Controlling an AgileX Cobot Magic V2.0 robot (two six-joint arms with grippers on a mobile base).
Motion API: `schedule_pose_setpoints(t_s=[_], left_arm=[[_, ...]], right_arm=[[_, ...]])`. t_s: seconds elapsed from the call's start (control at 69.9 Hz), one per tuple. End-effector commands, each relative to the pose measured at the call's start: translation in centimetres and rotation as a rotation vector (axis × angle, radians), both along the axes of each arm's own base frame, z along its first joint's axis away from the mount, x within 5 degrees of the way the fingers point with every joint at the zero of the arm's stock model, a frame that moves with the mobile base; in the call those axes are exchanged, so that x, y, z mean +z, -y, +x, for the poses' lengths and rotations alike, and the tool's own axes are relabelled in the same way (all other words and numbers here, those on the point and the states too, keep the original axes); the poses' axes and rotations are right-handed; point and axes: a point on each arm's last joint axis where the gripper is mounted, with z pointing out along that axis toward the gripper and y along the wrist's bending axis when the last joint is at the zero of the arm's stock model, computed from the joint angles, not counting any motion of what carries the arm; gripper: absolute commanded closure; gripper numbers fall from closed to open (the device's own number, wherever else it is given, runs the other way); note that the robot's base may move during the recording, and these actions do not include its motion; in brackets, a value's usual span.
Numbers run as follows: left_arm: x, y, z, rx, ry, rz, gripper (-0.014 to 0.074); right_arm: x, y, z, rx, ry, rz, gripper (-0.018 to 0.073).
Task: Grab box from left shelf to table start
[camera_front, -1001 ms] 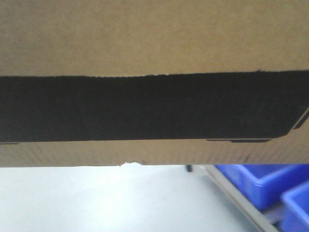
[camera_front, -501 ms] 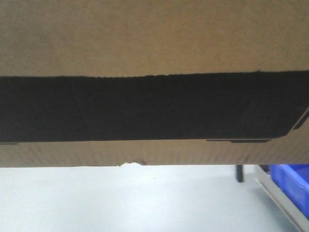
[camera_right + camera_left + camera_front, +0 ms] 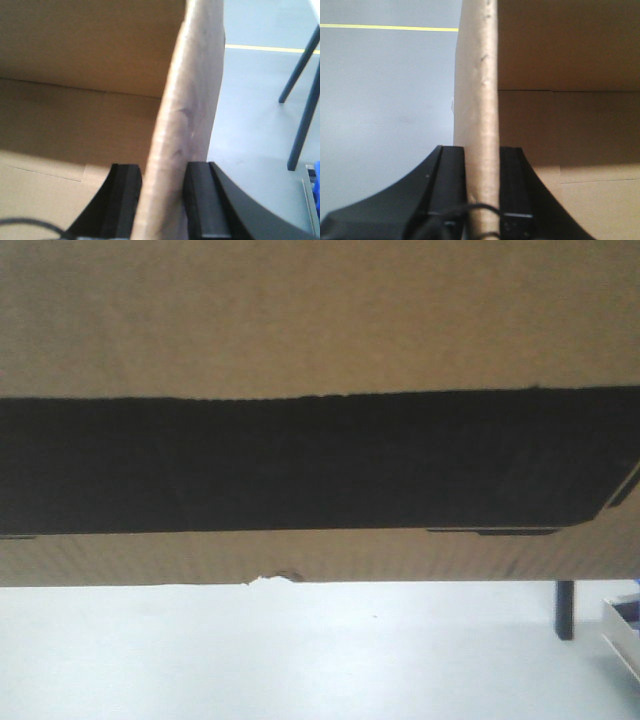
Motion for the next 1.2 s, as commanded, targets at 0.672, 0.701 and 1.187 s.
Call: schedule_pose_setpoints(t_s=[0.672,0.701,1.187], left_arm=[[2.68,0.4,-0.87,-0.038,0.175,-0.117,0.0699],[2.68,0.4,-0.87,-0.038,0.175,-0.117,0.0699],[2.68,0.4,-0.87,-0.038,0.175,-0.117,0.0699]], right_arm=[[2.37,0.28,-0.07,-0.02,0.178,0.007,0.0503],[2.37,0.28,-0.07,-0.02,0.178,0.007,0.0503],[2.38,0.28,-0.07,-0.02,0.179,0.007,0.0503]])
